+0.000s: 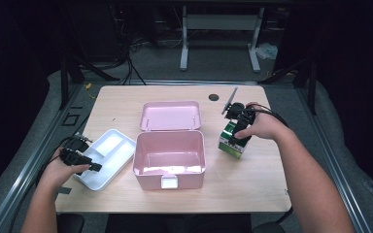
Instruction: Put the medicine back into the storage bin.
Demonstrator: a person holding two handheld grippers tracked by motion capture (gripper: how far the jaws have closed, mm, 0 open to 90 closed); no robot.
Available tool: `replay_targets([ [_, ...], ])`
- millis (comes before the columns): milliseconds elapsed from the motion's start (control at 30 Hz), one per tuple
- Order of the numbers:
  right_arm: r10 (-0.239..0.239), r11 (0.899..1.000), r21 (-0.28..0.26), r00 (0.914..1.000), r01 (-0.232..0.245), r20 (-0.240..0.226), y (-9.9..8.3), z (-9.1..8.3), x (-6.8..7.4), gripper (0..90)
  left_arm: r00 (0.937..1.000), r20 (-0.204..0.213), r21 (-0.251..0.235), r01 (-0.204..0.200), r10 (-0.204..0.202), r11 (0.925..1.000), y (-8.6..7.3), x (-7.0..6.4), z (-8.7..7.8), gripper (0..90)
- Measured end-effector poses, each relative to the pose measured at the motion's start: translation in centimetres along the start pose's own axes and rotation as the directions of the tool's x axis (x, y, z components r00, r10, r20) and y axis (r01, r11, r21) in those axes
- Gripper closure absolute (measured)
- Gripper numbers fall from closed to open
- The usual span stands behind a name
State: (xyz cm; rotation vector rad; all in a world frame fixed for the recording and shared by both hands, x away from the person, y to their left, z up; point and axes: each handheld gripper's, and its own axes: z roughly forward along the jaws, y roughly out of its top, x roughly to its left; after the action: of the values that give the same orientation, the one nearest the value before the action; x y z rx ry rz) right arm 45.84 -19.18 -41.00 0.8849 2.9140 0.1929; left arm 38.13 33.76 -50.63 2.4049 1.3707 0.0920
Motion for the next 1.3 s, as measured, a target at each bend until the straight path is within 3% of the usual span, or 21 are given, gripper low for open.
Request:
replay_targets([
  [100, -0.031, 0.999, -0.006, 0.9995, 0.031, 0.005, 0.1, -0.9, 0.4, 16.1, 1.0, 0.003, 0.003, -0.005, 0.005, 1.0, 0.0, 0.0, 0.0, 39.3],
  [200, -0.109, 0.994, -0.022, 0.994, 0.109, 0.013, 0.3, -1.8, 1.0, 16.3, 0.9999, 0.01, 0.002, -0.003, 0.003, 1.0, 0.0, 0.0, 0.0, 39.7],
  [233, -0.128, 0.992, -0.015, 0.9918, 0.128, -0.005, 0.3, -2.1, 1.1, 16.3, 0.9999, 0.011, 0.001, -0.003, 0.003, 1.0, 0.0, 0.0, 0.0, 39.7],
  [433, -0.268, 0.963, -0.047, 0.9633, 0.267, -0.015, 0.5, -3.7, 2.2, 16.5, 0.9999, 0.014, 0.002, -0.004, 0.004, 1.0, 0.0, 0.0, 0.0, 39.9],
  [667, -0.315, 0.949, -0.044, 0.9461, 0.312, -0.075, 1.3, -5.5, 3.7, 16.7, 0.9999, 0.014, -0.006, -0.002, 0.002, 1.0, 0.0, 0.0, -0.2, 40.1],
  [800, -0.349, 0.937, -0.041, 0.9354, 0.347, -0.059, 2.2, -6.7, 4.9, 16.7, 0.9999, 0.015, -0.006, -0.004, 0.004, 1.0, 0.0, -0.1, -0.2, 40.1],
  [900, -0.38, 0.924, -0.058, 0.9236, 0.377, -0.053, 3.2, -7.4, 6.0, 16.7, 0.9998, 0.017, -0.007, -0.005, 0.005, 1.0, 0.0, -0.1, -0.2, 40.1],
  [1033, -0.431, 0.902, -0.07, 0.9011, 0.427, -0.05, 5.1, -7.9, 7.9, 16.7, 0.9999, 0.016, -0.006, -0.006, 0.006, 1.0, 0.0, -0.1, -0.2, 40.1],
  [1300, -0.507, 0.861, -0.094, 0.8599, 0.5, -0.063, 9.3, -7.1, 11.3, 16.7, 0.9998, 0.016, -0.007, -0.012, 0.012, 0.9999, 0.1, -0.2, -0.3, 40.1],
])
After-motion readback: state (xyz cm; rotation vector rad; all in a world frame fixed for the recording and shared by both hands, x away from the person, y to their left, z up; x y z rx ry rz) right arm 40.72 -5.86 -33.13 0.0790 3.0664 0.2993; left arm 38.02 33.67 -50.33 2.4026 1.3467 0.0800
